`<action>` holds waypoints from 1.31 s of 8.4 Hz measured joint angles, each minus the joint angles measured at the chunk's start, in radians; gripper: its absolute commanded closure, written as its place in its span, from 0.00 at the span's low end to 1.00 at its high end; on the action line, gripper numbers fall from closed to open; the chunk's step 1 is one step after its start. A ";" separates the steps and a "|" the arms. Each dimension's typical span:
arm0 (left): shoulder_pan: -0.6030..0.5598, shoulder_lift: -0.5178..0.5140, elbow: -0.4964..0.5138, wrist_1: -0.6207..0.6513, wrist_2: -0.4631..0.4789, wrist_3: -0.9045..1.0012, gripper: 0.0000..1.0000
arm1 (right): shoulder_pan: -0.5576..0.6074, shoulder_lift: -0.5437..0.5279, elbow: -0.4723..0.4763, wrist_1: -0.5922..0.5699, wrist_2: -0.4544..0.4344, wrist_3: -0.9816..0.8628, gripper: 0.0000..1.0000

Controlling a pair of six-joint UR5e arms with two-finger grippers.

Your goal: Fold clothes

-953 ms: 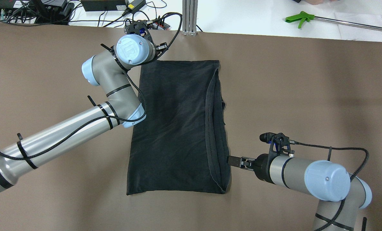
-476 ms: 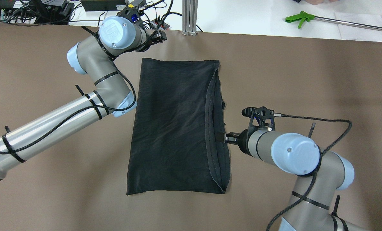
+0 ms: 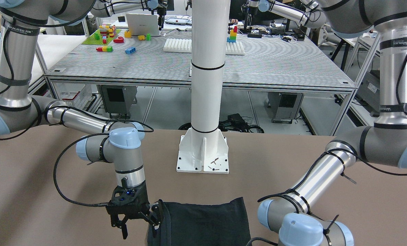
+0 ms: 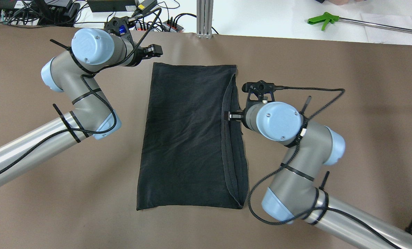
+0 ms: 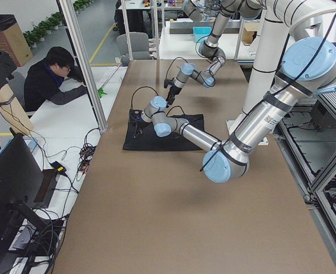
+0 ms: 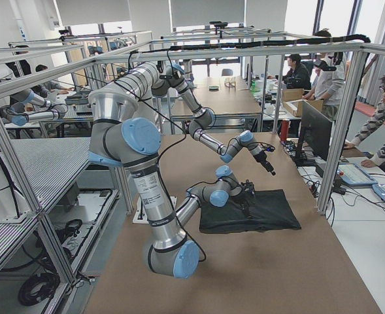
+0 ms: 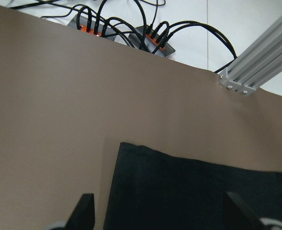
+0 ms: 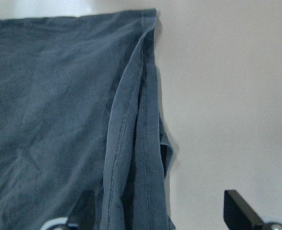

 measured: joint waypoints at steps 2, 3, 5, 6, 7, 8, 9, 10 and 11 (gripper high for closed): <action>-0.003 0.040 -0.039 0.000 -0.013 0.010 0.05 | 0.019 0.155 -0.228 0.045 -0.066 -0.024 0.06; -0.006 0.045 -0.044 0.000 -0.014 0.017 0.05 | 0.026 0.202 -0.327 0.093 -0.088 -0.035 0.06; -0.009 0.054 -0.047 -0.001 -0.015 0.025 0.05 | 0.038 0.275 -0.494 0.183 -0.140 -0.070 0.06; -0.010 0.057 -0.047 -0.001 -0.015 0.028 0.05 | 0.041 0.301 -0.561 0.220 -0.166 -0.083 0.06; -0.010 0.059 -0.048 -0.001 -0.014 0.030 0.05 | 0.042 0.314 -0.601 0.241 -0.180 -0.099 0.06; -0.010 0.059 -0.048 -0.001 -0.014 0.031 0.05 | 0.042 0.319 -0.630 0.251 -0.187 -0.114 0.06; -0.010 0.059 -0.048 -0.001 -0.014 0.032 0.05 | 0.042 0.321 -0.650 0.255 -0.190 -0.122 0.06; -0.010 0.059 -0.048 -0.001 -0.014 0.032 0.05 | 0.042 0.321 -0.659 0.257 -0.190 -0.125 0.06; -0.010 0.058 -0.048 -0.001 -0.014 0.032 0.05 | 0.042 0.320 -0.663 0.258 -0.190 -0.126 0.06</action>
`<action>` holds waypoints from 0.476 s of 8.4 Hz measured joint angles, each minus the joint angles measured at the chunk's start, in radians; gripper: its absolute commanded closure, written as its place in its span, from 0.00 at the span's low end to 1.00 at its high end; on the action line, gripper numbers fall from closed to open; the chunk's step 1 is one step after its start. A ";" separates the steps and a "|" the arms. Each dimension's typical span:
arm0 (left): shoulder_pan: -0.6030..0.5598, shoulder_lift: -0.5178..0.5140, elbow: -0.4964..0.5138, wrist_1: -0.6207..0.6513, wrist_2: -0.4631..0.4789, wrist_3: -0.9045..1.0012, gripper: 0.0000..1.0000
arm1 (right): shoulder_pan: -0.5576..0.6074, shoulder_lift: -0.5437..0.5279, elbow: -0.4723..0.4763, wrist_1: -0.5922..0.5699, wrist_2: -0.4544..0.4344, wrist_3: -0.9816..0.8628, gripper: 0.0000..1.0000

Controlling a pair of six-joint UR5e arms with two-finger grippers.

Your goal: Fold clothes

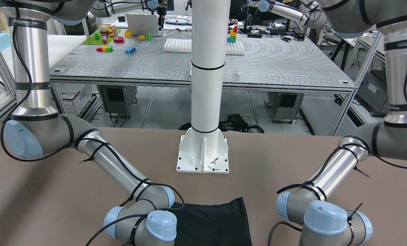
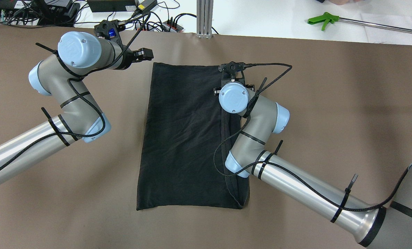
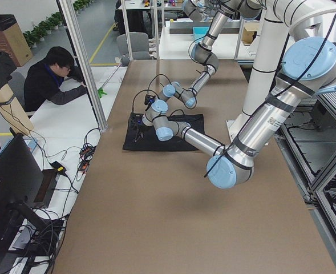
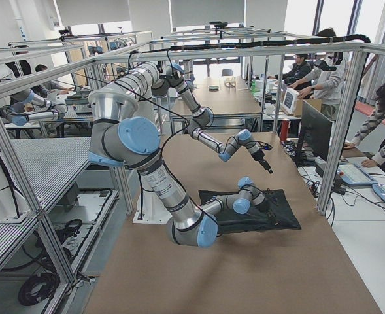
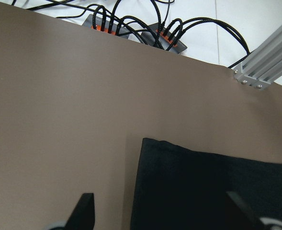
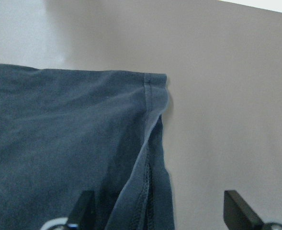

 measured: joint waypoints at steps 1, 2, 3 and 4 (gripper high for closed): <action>0.000 0.000 0.000 0.000 0.000 0.000 0.05 | 0.001 -0.001 -0.001 0.000 0.002 -0.007 0.06; 0.000 -0.002 0.001 0.000 0.000 0.000 0.05 | 0.005 -0.003 -0.001 -0.001 0.008 -0.029 0.06; 0.001 -0.003 0.001 0.000 0.000 0.000 0.05 | 0.014 -0.011 0.001 -0.002 0.022 -0.049 0.06; 0.001 -0.005 0.001 0.000 0.000 0.000 0.05 | 0.027 -0.028 0.006 -0.002 0.043 -0.068 0.06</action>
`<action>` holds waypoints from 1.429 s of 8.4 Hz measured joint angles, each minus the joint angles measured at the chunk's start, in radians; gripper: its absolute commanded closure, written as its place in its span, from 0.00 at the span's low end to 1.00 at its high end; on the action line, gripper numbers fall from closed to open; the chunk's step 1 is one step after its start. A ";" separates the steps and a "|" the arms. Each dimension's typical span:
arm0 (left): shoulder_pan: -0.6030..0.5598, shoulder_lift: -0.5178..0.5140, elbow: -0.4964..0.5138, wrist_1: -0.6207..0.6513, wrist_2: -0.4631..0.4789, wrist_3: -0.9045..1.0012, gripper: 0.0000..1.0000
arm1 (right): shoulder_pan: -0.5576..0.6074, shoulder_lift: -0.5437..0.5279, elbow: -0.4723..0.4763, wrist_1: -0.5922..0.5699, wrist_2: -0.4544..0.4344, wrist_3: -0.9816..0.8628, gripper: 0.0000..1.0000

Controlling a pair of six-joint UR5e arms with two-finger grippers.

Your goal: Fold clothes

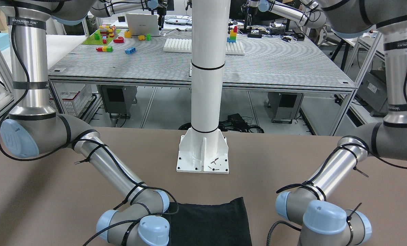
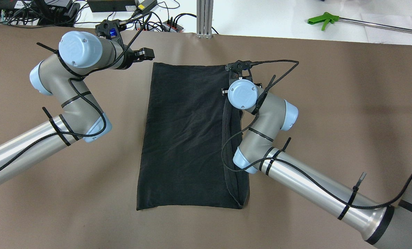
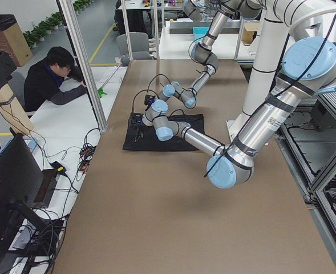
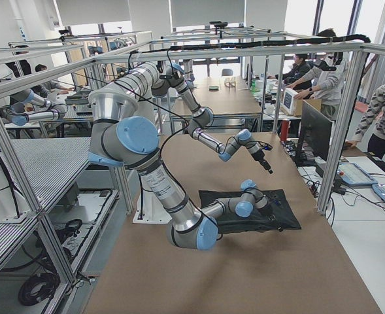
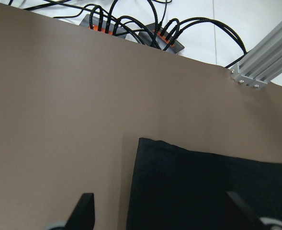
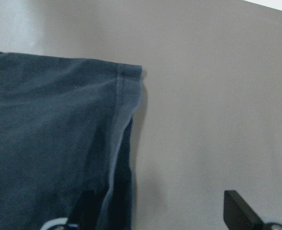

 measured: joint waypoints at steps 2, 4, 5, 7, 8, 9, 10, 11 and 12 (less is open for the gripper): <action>0.000 -0.003 -0.001 0.001 0.001 -0.001 0.05 | 0.030 -0.057 0.035 0.003 0.045 -0.060 0.06; 0.000 -0.004 -0.001 0.001 0.001 -0.001 0.05 | 0.096 -0.113 0.100 0.000 0.172 -0.137 0.06; 0.000 -0.004 -0.001 0.002 0.001 -0.001 0.05 | 0.117 -0.129 0.130 -0.002 0.215 -0.155 0.06; 0.000 -0.005 -0.001 0.002 0.001 -0.002 0.05 | 0.122 -0.132 0.200 -0.043 0.247 -0.111 0.06; 0.000 -0.004 -0.001 0.002 0.001 -0.003 0.05 | 0.104 -0.125 0.223 -0.064 0.250 -0.049 0.06; 0.000 -0.005 -0.001 0.002 0.001 -0.003 0.05 | 0.077 -0.115 0.233 -0.076 0.247 -0.002 0.06; 0.000 -0.005 -0.002 0.001 0.001 -0.003 0.05 | 0.050 -0.108 0.239 -0.085 0.243 0.032 0.06; 0.000 -0.004 -0.002 0.000 0.000 -0.003 0.05 | 0.028 -0.105 0.242 -0.093 0.239 0.054 0.06; 0.000 -0.003 -0.002 0.000 0.000 -0.004 0.05 | 0.005 -0.105 0.242 -0.099 0.224 0.068 0.06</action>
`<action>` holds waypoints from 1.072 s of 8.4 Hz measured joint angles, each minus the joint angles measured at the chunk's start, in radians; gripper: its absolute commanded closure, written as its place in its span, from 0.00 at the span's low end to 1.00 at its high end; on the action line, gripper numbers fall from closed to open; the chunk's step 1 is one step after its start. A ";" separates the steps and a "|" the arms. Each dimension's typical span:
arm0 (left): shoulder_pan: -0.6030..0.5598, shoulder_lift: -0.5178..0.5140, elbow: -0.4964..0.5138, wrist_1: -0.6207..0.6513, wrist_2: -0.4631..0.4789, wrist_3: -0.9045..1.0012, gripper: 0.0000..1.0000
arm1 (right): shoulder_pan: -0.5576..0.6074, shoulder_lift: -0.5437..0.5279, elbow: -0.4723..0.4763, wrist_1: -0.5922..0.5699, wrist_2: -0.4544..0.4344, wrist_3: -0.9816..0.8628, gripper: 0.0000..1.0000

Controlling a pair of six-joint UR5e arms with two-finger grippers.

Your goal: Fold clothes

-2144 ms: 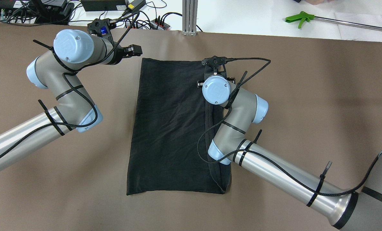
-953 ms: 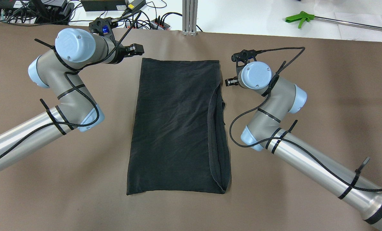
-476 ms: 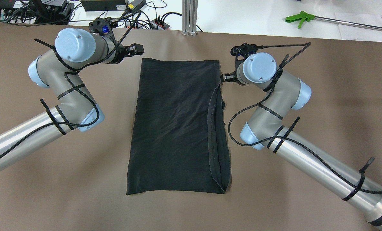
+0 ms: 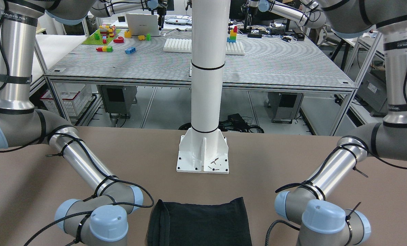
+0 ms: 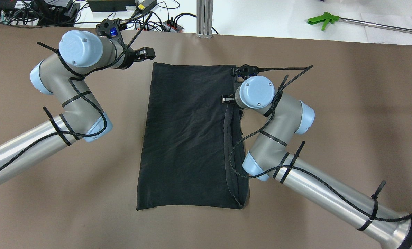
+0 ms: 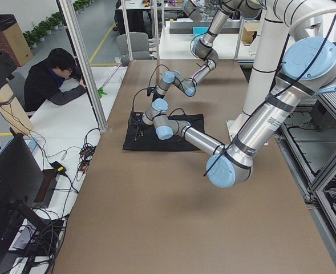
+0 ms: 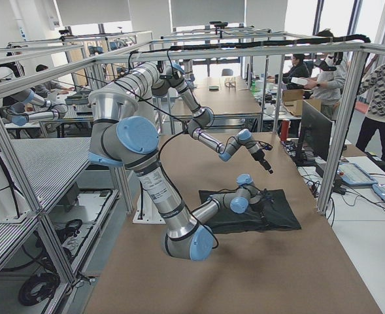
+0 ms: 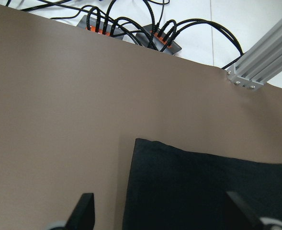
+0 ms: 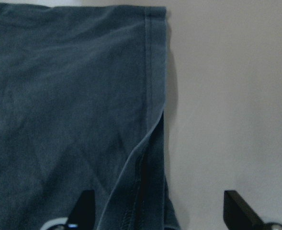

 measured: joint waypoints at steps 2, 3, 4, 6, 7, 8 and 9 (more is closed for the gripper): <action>0.000 0.000 0.000 0.000 0.001 -0.002 0.05 | -0.043 0.000 -0.001 -0.017 -0.030 0.033 0.06; 0.001 0.000 0.000 0.000 0.000 -0.002 0.05 | -0.055 -0.001 -0.003 -0.021 -0.035 0.046 0.06; 0.002 -0.001 0.000 0.000 0.001 -0.002 0.05 | -0.065 -0.004 -0.004 -0.023 -0.042 0.053 0.06; 0.006 -0.006 0.000 0.002 0.004 -0.005 0.05 | -0.071 -0.019 -0.002 -0.025 -0.047 0.049 0.06; 0.008 -0.010 0.001 0.003 0.006 -0.008 0.05 | -0.070 -0.034 0.014 -0.034 -0.041 0.041 0.06; 0.009 -0.013 0.001 0.004 0.006 -0.010 0.05 | -0.064 -0.060 0.056 -0.059 -0.026 0.019 0.06; 0.010 -0.016 0.001 0.005 0.007 -0.011 0.05 | -0.053 -0.098 0.123 -0.102 -0.003 -0.011 0.06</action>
